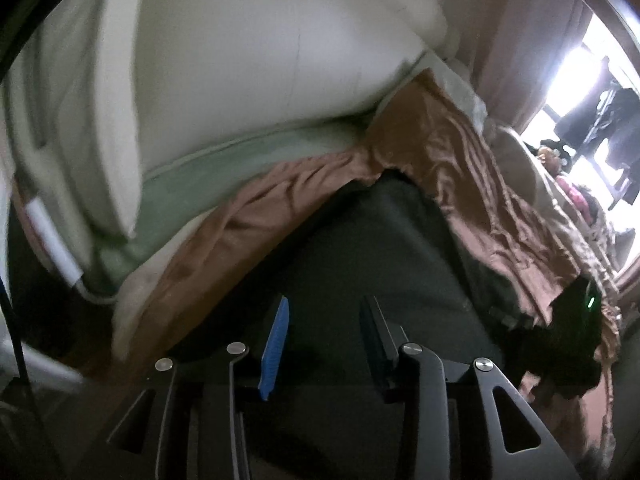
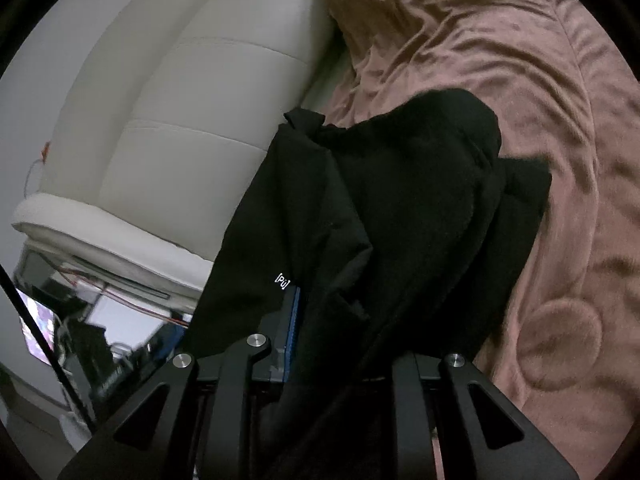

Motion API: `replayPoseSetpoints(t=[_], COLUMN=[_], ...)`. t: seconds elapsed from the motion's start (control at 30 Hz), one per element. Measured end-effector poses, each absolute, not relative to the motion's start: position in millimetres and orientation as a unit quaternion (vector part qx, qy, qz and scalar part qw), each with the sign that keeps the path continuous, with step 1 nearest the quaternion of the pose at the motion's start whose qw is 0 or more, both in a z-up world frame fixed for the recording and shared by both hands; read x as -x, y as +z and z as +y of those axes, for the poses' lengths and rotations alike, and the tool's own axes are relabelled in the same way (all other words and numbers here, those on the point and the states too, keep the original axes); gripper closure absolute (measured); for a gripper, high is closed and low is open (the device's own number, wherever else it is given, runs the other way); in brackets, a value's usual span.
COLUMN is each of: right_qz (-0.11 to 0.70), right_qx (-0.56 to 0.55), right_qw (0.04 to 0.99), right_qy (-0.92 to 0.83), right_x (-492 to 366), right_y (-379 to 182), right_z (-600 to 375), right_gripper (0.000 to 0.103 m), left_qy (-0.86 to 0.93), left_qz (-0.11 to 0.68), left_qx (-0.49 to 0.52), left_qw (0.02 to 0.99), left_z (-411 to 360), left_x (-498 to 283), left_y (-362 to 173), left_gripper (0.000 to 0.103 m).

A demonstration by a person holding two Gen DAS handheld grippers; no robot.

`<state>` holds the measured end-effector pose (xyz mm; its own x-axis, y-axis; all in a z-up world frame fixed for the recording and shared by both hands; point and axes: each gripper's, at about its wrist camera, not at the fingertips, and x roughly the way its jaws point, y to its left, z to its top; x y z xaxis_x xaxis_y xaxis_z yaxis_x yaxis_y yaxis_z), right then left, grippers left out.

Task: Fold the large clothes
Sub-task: 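Lower the folded shirt onto the bed and open both tools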

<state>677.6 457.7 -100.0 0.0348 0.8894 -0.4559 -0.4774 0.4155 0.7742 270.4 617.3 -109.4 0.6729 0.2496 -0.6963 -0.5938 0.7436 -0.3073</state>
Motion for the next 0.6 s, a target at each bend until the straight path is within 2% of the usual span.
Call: replayPoseSetpoints(t=[0.17, 0.27, 0.37, 0.6], right_qz=[0.498, 0.492, 0.472, 0.427], right_qx=[-0.221, -0.223, -0.178, -0.153], right_qw=[0.686, 0.694, 0.744, 0.797], right_qy=[0.482, 0.477, 0.438, 0.398], right_x=[-682.7, -686.6, -686.4, -681.7], right_y=[-103.5, -102.3, -94.8, -56.8], right_z=[444.2, 424.8, 399.2, 363.8], right_gripper=[0.072, 0.068, 0.054, 0.054], left_qy=[0.252, 0.256, 0.258, 0.243], left_qz=[0.324, 0.334, 0.34, 0.343], left_qx=[0.251, 0.233, 0.212, 0.195], left_qw=[0.877, 0.877, 0.879, 0.886], left_z=[605.9, 598.4, 590.3, 576.5], left_x=[-246.3, -244.5, -248.7, -260.1], left_y=[-120.5, -118.1, -114.7, -108.9], left_gripper=[0.064, 0.064, 0.064, 0.064])
